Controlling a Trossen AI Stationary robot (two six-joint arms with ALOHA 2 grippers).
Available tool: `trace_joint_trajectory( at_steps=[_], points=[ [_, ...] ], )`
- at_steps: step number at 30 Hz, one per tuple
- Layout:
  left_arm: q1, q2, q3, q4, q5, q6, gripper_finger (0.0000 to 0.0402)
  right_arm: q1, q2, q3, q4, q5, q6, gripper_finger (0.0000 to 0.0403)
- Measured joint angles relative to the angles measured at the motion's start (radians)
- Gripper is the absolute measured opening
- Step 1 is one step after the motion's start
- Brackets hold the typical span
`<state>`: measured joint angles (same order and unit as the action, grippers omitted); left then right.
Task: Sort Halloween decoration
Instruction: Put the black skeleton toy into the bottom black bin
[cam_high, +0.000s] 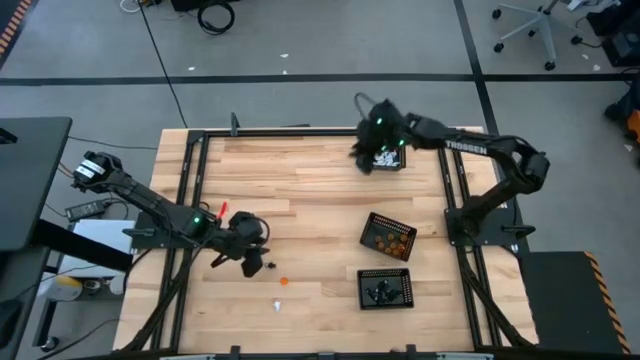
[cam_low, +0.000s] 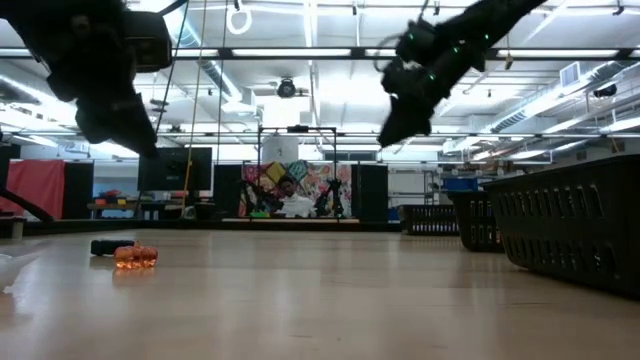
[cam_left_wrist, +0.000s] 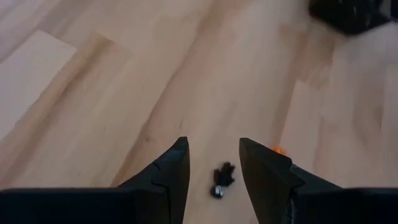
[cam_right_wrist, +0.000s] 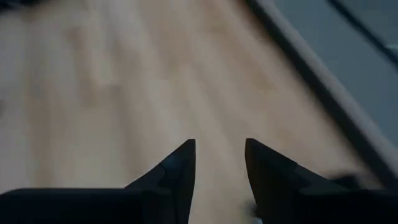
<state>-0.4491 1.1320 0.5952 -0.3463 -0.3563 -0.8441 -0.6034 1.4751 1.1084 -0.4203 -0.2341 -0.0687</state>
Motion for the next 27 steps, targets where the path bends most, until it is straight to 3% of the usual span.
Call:
trace_joint_trajectory(
  at_steps=[3,12,19,27],
  points=[
    [-0.011,0.0,0.0,-0.019,0.014,0.054,0.0148,0.128,0.01,0.0,0.045,0.009,0.086,0.0144],
    [-0.088,0.116,0.0,-0.01,0.026,0.195,0.0148,0.407,0.009,0.0,0.187,0.215,0.293,0.0142],
    [-0.101,0.251,0.0,0.068,0.033,0.207,0.0148,0.517,0.008,0.0,0.21,0.277,0.394,0.0142],
    [-0.098,0.34,0.0,0.168,0.07,0.205,0.0148,0.567,0.008,0.0,0.211,0.296,0.418,0.0142]
  ],
)
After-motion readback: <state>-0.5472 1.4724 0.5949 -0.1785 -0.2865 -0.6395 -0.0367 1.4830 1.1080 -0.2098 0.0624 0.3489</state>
